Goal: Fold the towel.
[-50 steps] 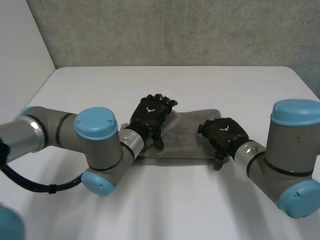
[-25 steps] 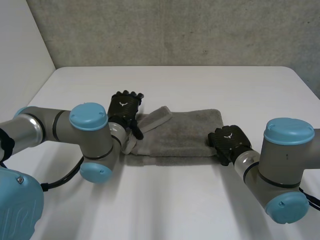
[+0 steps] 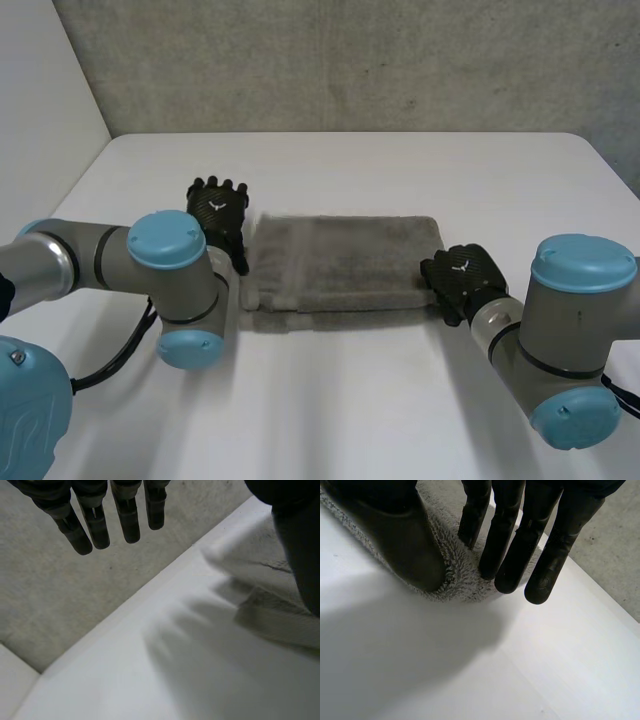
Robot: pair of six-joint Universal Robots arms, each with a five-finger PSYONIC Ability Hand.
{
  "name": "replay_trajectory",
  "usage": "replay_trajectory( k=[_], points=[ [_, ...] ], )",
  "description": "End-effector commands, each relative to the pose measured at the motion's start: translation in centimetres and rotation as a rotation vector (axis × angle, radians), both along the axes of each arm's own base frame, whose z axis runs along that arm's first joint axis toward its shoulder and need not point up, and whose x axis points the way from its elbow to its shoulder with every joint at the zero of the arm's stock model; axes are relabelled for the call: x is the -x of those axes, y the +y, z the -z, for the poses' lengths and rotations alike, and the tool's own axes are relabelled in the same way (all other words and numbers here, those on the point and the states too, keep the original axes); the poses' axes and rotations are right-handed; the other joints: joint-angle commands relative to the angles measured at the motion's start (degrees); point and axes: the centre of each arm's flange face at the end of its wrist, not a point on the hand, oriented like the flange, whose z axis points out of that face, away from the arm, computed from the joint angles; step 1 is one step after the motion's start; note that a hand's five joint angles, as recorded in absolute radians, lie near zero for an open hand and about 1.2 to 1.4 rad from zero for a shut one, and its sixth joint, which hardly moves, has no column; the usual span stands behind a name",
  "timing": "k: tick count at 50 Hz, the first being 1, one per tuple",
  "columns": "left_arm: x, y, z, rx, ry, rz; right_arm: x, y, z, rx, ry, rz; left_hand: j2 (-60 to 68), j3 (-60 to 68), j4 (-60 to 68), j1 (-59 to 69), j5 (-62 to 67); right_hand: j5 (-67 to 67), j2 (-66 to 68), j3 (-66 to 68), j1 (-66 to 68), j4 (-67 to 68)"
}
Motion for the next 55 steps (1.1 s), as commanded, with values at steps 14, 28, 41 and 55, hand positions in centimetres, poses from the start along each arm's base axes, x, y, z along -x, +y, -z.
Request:
replay_trajectory(
  k=[14,28,41,55],
  points=[
    [1.5,3.7,-2.1,0.022,0.004,0.062,0.3,-0.2,-0.1,0.006,0.01,0.004,-2.5,-2.6,-1.0,-1.8,-12.7,18.4,18.0,17.8,18.5,17.5],
    [-1.4,4.7,-8.3,0.105,0.055,0.035,-0.4,-0.8,-3.6,0.295,0.376,-0.1,-5.6,-5.6,-4.0,-4.8,-15.7,18.4,18.0,17.8,18.5,17.5],
    [-6.5,2.4,-12.8,0.116,0.326,0.061,-12.2,4.5,-5.4,0.616,0.388,-0.438,-5.4,-5.4,-3.9,-4.7,-15.5,18.4,18.0,17.8,18.5,17.5],
    [-9.0,2.1,-11.6,0.03,0.428,0.054,-15.6,10.7,2.6,0.534,0.426,-0.782,-5.1,-5.1,-3.5,-4.3,-15.2,18.4,18.0,17.8,18.5,17.5]
  ],
)
